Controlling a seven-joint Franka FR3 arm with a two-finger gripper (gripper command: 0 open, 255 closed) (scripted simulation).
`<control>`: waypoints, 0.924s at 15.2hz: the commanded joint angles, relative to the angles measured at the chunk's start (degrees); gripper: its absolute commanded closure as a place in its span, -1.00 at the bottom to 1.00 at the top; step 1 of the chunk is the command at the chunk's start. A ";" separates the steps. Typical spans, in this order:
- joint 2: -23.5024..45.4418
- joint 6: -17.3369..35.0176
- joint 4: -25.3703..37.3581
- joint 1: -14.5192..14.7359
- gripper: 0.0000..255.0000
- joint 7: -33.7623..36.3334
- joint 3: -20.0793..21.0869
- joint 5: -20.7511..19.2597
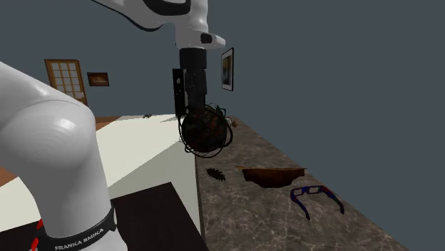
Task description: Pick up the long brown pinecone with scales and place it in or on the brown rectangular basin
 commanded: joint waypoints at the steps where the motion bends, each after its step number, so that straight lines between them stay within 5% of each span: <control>1: 1.77 5.02 -2.20 0.91 -1.00 1.57 1.83 1.55; 14: 22.66 37.25 -7.13 4.73 -1.00 12.19 15.13 7.53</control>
